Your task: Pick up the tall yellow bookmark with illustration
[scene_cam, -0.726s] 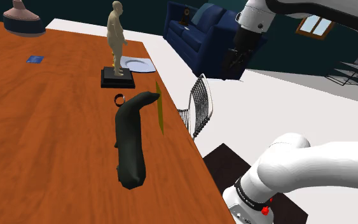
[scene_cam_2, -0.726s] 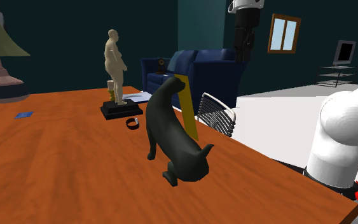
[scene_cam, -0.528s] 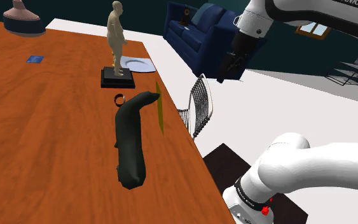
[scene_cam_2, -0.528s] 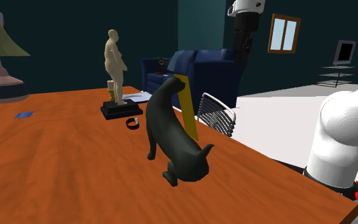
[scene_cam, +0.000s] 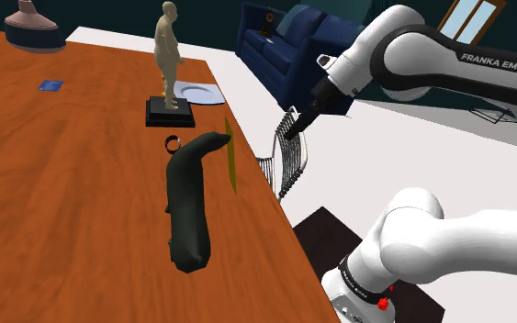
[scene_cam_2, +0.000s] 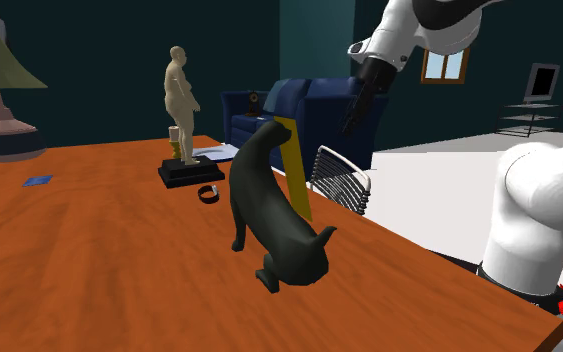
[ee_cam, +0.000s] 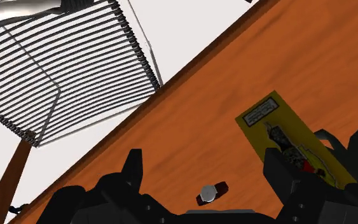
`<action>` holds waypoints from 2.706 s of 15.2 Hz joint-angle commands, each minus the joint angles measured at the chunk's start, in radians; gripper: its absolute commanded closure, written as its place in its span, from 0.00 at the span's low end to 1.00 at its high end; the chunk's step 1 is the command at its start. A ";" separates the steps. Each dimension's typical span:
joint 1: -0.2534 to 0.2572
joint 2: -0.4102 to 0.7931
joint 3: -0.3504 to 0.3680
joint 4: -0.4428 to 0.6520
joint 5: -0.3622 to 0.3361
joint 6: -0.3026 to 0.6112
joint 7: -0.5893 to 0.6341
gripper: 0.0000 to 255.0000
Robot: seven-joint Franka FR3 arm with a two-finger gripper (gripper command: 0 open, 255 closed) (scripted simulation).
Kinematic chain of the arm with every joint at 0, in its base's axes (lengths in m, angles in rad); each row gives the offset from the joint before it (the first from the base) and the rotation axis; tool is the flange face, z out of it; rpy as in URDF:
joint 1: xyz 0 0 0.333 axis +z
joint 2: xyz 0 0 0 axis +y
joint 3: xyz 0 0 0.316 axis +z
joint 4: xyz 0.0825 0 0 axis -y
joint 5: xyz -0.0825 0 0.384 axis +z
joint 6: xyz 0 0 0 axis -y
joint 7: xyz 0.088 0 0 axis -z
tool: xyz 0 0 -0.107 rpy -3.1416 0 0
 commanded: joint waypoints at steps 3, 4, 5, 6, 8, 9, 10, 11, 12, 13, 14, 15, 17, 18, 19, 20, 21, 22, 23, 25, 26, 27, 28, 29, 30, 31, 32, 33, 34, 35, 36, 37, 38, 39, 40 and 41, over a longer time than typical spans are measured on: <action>0.151 -0.005 -0.100 -0.127 0.120 0.258 -0.208 0.00; 0.200 -0.001 -0.131 -0.152 0.154 0.320 -0.266 0.00; 0.255 0.005 -0.166 -0.173 0.188 0.382 -0.328 0.00; 0.315 0.011 -0.206 -0.191 0.224 0.444 -0.394 0.00; 0.457 0.022 -0.299 -0.218 0.298 0.564 -0.536 0.00; 0.538 0.024 -0.355 -0.226 0.334 0.622 -0.612 0.00; 0.625 0.021 -0.415 -0.231 0.369 0.679 -0.690 0.00; 0.717 0.013 -0.480 -0.234 0.401 0.734 -0.770 0.00; 0.813 -0.001 -0.548 -0.233 0.427 0.786 -0.851 0.00; 0.909 -0.023 -0.618 -0.231 0.448 0.835 -0.930 0.00; 1.003 -0.053 -0.687 -0.226 0.460 0.881 -1.007 0.00; 1.093 -0.089 -0.754 -0.221 0.465 0.923 -1.081 0.00; 1.210 -0.148 -0.842 -0.211 0.453 0.973 -1.174 0.00; 1.220 -0.153 -0.861 -0.216 0.449 0.985 -1.186 0.00; 1.231 -0.158 -0.880 -0.220 0.447 0.996 -1.199 0.00; 1.242 -0.163 -0.898 -0.223 0.445 1.007 -1.213 0.00; 1.253 -0.168 -0.917 -0.227 0.443 1.018 -1.227 0.00; 1.263 -0.174 -0.937 -0.230 0.441 1.029 -1.241 0.00; 1.274 -0.179 -0.956 -0.233 0.438 1.040 -1.255 0.00; 1.291 -0.189 -0.987 -0.237 0.434 1.057 -1.277 0.00; 1.291 -0.189 -0.987 -0.237 0.434 1.057 -1.276 0.00; 1.293 -0.190 -0.989 -0.239 0.434 1.061 -1.278 1.00; 1.294 -0.190 -0.990 -0.237 0.433 1.060 -1.278 1.00; 1.295 -0.190 -0.991 -0.237 0.433 1.060 -1.279 1.00; 1.294 -0.189 -0.990 -0.236 0.433 1.059 -1.278 1.00; 1.294 -0.189 -0.989 -0.236 0.433 1.059 -1.278 1.00; 1.294 -0.189 -0.989 -0.236 0.433 1.059 -1.278 1.00; 1.294 -0.189 -0.989 -0.236 0.433 1.059 -1.278 1.00; 1.294 -0.189 -0.989 -0.236 0.433 1.059 -1.278 1.00; 1.294 -0.189 -0.989 -0.236 0.433 1.059 -1.278 1.00; 1.291 -0.189 -0.987 -0.237 0.434 1.057 -1.276 1.00; 1.280 -0.183 -0.967 -0.234 0.437 1.046 -1.263 1.00; 1.269 -0.177 -0.948 -0.232 0.439 1.035 -1.249 1.00; 1.259 -0.172 -0.928 -0.229 0.442 1.024 -1.235 1.00; 1.248 -0.166 -0.909 -0.225 0.444 1.013 -1.221 1.00; 1.237 -0.161 -0.890 -0.222 0.446 1.002 -1.207 1.00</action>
